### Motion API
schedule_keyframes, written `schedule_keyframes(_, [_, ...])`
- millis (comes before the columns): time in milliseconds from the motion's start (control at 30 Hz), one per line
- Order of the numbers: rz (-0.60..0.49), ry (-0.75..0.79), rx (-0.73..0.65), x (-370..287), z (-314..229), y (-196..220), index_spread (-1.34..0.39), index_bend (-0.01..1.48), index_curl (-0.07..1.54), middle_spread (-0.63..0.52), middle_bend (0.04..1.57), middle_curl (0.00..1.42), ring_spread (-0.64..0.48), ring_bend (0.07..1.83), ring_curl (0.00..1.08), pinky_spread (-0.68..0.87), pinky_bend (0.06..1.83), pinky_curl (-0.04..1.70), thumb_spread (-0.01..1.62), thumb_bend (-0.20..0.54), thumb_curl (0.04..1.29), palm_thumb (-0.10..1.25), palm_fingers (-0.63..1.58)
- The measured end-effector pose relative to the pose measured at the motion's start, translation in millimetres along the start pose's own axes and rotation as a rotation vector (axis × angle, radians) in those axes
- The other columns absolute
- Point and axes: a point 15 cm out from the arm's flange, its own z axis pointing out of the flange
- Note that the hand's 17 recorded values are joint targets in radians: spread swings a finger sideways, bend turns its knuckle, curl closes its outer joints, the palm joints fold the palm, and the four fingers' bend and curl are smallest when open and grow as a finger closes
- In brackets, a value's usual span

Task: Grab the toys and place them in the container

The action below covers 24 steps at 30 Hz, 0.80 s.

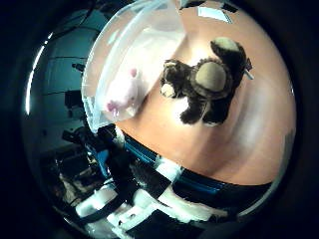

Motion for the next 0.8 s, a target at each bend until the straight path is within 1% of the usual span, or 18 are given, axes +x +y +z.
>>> schedule_keyframes(467, [-0.028, -0.018, -0.028, -7.2, 40.5, -21.0, -0.34, 0.16, 0.28, 0.04, 0.2, 0.33, 0.16, 0.31, 0.24, 0.44, 0.34, 0.28, 1.02, -0.024, 0.26, 0.32, 0.24])
schedule_keyframes(800, [-0.039, -0.033, -0.055, -8.9, 79.3, -38.1, -0.33, 0.17, 0.28, 0.02, 0.2, 0.33, 0.16, 0.3, 0.24, 0.44, 0.32, 0.27, 1.03, -0.024, 0.26, 0.35, 0.26])
